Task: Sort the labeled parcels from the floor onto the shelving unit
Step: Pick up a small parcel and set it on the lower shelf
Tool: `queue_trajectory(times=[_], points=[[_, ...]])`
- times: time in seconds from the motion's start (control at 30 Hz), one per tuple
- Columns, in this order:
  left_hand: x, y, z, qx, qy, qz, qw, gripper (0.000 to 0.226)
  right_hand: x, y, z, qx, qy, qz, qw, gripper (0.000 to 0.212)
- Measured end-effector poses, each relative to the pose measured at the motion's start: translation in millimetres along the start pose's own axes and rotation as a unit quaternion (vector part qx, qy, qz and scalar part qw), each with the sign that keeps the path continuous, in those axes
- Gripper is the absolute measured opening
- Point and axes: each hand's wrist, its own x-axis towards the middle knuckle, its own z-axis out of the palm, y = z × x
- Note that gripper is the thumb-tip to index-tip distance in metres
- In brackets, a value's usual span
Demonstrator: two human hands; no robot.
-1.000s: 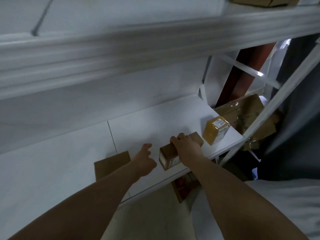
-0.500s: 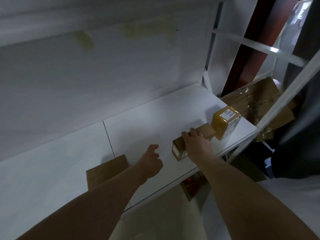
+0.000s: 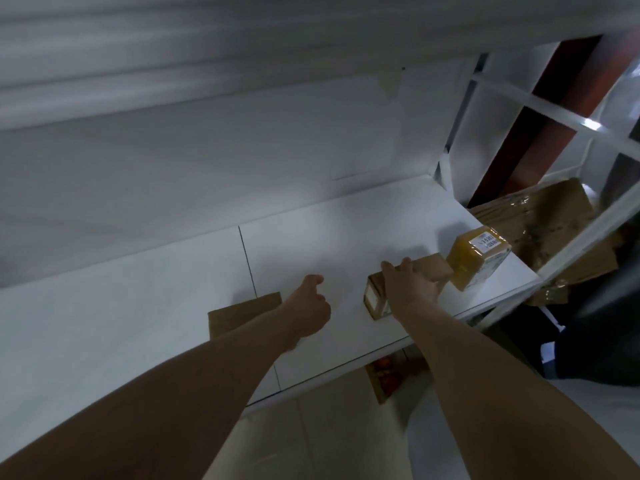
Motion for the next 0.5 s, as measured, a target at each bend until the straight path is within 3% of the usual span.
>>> queue_trajectory(times=[0.27,0.5], points=[[-51,0,-31,0.035,-0.009,0.006,0.999,0.026,-47,-58,-6,0.03,0.08,-0.072,0.994,0.022],[-124,-57,-85,0.076,0.051,0.011,0.996,0.017,-122,-139,1,0.08,0.042,-0.153,0.984,0.024]])
